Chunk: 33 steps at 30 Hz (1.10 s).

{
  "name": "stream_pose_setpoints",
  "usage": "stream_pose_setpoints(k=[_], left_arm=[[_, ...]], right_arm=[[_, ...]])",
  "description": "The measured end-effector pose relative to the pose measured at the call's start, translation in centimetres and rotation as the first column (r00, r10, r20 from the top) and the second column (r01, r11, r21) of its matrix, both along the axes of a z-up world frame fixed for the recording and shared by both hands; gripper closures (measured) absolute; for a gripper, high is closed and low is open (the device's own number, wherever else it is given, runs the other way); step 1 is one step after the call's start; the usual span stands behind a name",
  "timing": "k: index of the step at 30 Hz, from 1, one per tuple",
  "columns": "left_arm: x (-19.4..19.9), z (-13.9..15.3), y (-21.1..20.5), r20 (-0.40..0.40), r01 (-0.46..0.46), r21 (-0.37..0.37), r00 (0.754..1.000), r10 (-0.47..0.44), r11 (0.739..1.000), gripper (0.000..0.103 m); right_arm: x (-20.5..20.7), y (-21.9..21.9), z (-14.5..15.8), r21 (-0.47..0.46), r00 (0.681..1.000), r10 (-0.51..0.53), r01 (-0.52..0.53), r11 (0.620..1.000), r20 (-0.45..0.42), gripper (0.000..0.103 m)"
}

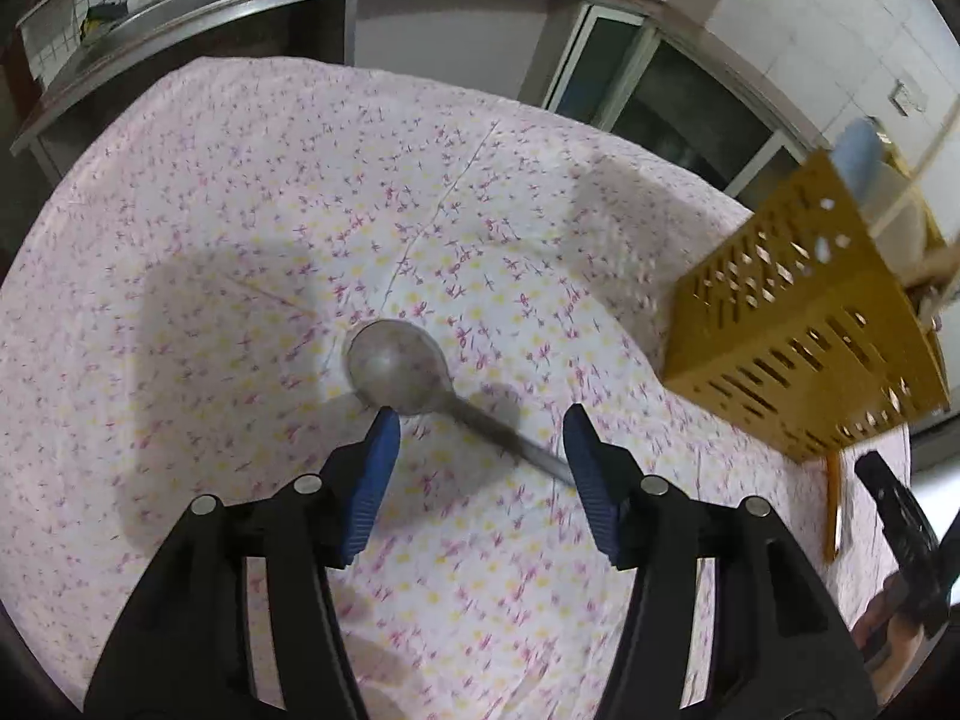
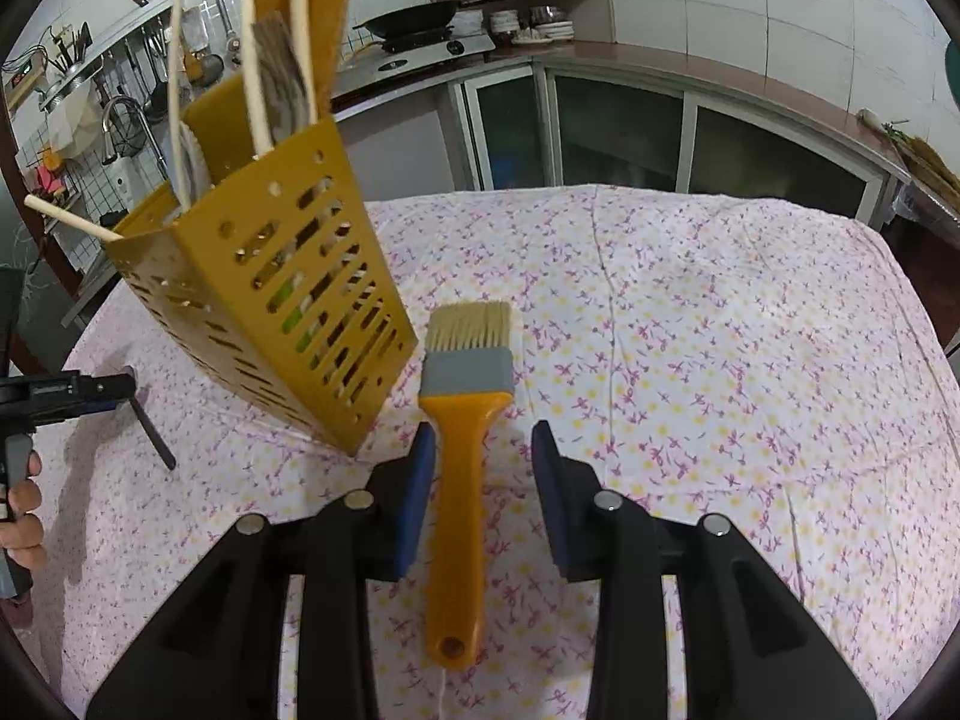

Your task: Organize utensils

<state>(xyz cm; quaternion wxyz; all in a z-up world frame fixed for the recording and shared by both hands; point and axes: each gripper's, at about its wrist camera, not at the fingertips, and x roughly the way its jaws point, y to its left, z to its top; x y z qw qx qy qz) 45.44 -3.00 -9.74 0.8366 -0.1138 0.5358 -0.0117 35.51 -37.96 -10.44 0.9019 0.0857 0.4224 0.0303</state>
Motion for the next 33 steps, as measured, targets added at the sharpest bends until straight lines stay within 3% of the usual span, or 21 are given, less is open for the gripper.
stream_pose_setpoints(k=[3,5,8,12,15,21,33], left_arm=[[1.2,-1.0,-0.7,-0.043,0.001,0.004,0.999,-0.001,1.0,0.051],[2.0,-1.1,-0.9,-0.034,0.003,0.044,0.999,-0.001,0.999,0.053],[2.8,-1.2,-0.6,-0.036,0.025,0.069,0.999,-0.023,0.997,0.069],[3.7,-1.1,-0.1,-0.04,0.095,0.07,0.995,-0.093,0.993,0.074],[4.2,-0.8,0.4,-0.021,0.124,0.084,0.992,-0.122,0.989,0.087],[3.7,-0.3,0.4,-0.02,0.193,0.095,0.981,-0.192,0.977,0.091],[0.0,0.9,-1.5,-0.012,0.328,0.131,0.944,-0.329,0.936,0.101]], right_arm=[[0.5,0.0,-0.3,0.006,1.0,0.005,-0.005,1.0,-0.014,0.069],[0.8,0.4,-0.5,0.0,1.0,0.015,-0.015,1.0,-0.017,0.069],[1.4,0.9,-0.9,-0.002,0.999,0.024,-0.024,1.0,-0.028,0.069],[2.9,0.9,-1.7,-0.019,0.999,-0.003,0.002,1.0,-0.052,0.069],[3.2,0.7,-2.0,0.003,0.998,-0.002,0.002,1.0,-0.067,0.076],[2.3,0.8,-2.0,-0.032,0.997,-0.013,0.011,0.999,-0.077,0.083],[-0.5,-0.6,-0.8,-0.053,0.996,-0.045,0.041,0.998,-0.079,0.085]])
